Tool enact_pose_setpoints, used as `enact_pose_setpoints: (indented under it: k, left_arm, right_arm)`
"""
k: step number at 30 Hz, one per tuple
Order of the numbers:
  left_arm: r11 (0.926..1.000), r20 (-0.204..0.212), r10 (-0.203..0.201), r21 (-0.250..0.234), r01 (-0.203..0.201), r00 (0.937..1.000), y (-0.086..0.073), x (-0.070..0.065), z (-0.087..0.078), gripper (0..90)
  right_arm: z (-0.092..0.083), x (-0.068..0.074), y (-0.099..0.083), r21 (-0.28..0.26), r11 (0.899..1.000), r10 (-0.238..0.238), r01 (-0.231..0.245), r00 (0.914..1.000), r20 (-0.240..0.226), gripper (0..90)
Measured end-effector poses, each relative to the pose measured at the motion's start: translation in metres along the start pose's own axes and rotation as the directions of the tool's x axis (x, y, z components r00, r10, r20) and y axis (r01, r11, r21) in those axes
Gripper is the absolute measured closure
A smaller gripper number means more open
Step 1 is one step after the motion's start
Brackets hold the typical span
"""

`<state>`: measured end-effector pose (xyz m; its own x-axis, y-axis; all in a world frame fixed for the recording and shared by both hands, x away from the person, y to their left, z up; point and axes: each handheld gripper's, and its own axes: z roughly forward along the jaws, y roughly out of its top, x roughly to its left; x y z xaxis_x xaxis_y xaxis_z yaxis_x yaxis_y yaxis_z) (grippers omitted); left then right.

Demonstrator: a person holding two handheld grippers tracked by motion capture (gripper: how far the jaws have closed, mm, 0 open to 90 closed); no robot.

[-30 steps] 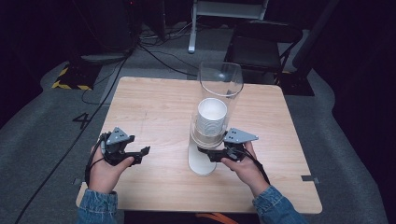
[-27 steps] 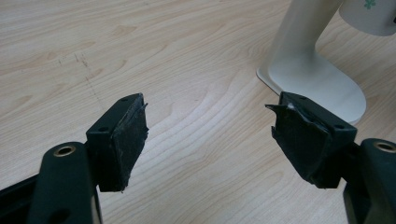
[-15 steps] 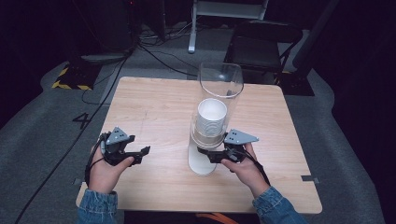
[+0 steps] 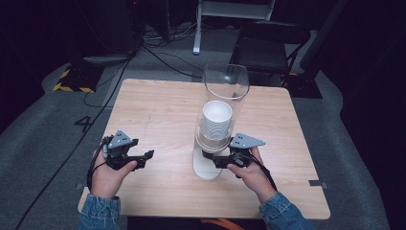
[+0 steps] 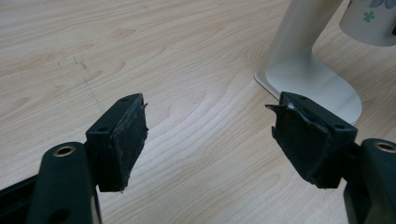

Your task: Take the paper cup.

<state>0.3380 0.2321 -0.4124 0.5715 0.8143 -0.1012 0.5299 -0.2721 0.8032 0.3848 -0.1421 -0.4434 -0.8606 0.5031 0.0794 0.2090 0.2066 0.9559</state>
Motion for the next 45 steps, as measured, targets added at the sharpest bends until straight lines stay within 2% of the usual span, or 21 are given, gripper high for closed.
enact_pose_setpoints:
  k: [11, 14, 38, 39, 41, 42, 43, 45]
  left_arm:
    - [1.0000, 0.001, -0.005, -0.003, 0.005, 1.0000, 0.000, 0.000, 0.000, 25.6]
    - [1.0000, 0.002, -0.003, -0.001, 0.003, 1.0000, -0.001, 0.000, 0.001, 25.7]
    - [1.0000, 0.004, -0.008, -0.001, 0.008, 1.0000, -0.001, 0.001, 0.001, 25.7]
    - [1.0000, 0.004, -0.008, -0.001, 0.008, 1.0000, -0.001, 0.001, 0.001, 25.7]
    - [0.9999, 0.005, -0.012, 0.000, 0.012, 0.9999, -0.001, 0.001, 0.002, 25.7]
    - [0.9999, 0.006, -0.012, 0.000, 0.012, 0.9999, -0.001, 0.001, 0.001, 25.7]
    - [0.9999, 0.008, -0.011, -0.003, 0.011, 0.9999, 0.000, 0.001, 0.001, 25.7]
    - [0.9999, 0.006, -0.011, -0.006, 0.011, 0.9999, -0.001, 0.002, 0.000, 25.7]
  right_arm:
    - [0.001, -0.002, 0.000, -0.001, 0.999, -0.041, 0.041, 0.9991, 0.013, 32.6]
    - [0.002, -0.003, -0.001, 0.002, 0.998, -0.064, 0.064, 0.9976, 0.027, 32.5]
    - [0.002, -0.002, -0.005, -0.012, 0.999, -0.033, 0.033, 0.9992, 0.023, 32.4]
    - [0.002, -0.002, -0.005, -0.007, 1.000, -0.030, 0.030, 0.9994, 0.016, 32.6]
    - [0.007, -0.002, -0.012, 0.089, 0.995, -0.054, 0.052, 0.9983, 0.023, 33.0]
    - [0.009, -0.003, -0.018, 0.080, 0.996, -0.052, 0.049, 0.9983, 0.028, 32.9]
    - [0.010, -0.004, -0.022, 0.086, 0.996, -0.027, 0.025, 0.9994, 0.021, 32.8]
    - [0.010, -0.007, -0.025, 0.103, 0.994, -0.026, 0.023, 0.9993, 0.025, 32.3]
